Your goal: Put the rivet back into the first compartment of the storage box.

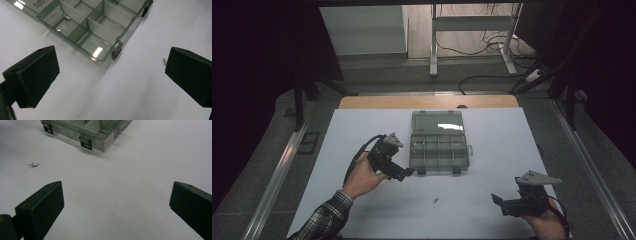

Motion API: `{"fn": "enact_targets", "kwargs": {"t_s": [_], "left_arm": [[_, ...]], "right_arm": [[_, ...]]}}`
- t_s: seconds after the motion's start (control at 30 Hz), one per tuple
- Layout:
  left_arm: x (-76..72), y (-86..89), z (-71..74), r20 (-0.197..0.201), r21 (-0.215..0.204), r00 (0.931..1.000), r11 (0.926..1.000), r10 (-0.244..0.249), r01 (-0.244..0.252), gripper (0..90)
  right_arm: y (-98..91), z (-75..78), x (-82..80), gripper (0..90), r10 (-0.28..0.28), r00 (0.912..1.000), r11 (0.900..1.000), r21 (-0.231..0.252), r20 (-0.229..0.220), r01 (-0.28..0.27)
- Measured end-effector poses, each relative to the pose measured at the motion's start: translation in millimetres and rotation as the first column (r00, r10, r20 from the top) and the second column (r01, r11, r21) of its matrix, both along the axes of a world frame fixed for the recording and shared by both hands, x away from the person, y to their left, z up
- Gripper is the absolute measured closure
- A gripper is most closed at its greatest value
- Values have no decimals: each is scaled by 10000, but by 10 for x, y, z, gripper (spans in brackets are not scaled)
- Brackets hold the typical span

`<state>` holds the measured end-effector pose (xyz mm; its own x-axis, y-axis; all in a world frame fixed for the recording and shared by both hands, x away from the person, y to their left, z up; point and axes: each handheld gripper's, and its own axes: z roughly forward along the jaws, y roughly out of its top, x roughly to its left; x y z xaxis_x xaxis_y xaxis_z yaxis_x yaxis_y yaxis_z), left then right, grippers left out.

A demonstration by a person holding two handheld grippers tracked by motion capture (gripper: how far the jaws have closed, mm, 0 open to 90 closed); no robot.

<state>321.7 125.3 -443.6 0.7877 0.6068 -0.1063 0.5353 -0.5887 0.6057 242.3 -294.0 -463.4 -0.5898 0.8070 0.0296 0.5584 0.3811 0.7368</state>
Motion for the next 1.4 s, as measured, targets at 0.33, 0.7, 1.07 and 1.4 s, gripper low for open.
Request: {"fn": "enact_targets", "kwargs": {"t_s": [0.33, 0.7, 1.07, 1.4], "left_arm": [[-125, -62, -108, -320, 127, 9990, 9994, -324, 328, 0], [-212, -243, -227, -587, 538, 9953, 9953, -771, 802, 0], [-257, -479, -343, -1144, 726, 9837, 9864, -1389, 1478, 0], [-260, -734, -466, -1337, 857, 9720, 9749, -1934, 2057, 66]], "right_arm": [[4, -1, 1, 0, 13, 10000, 10000, -30, -3, -13], [5, -2, -1, 0, 24, 10000, 10000, -39, -5, -24], [7, -3, -1, 0, 18, 10000, 10000, -52, -22, -18], [6, -5, -1, 0, 48, 10000, 9999, -91, -5, -48]]}}
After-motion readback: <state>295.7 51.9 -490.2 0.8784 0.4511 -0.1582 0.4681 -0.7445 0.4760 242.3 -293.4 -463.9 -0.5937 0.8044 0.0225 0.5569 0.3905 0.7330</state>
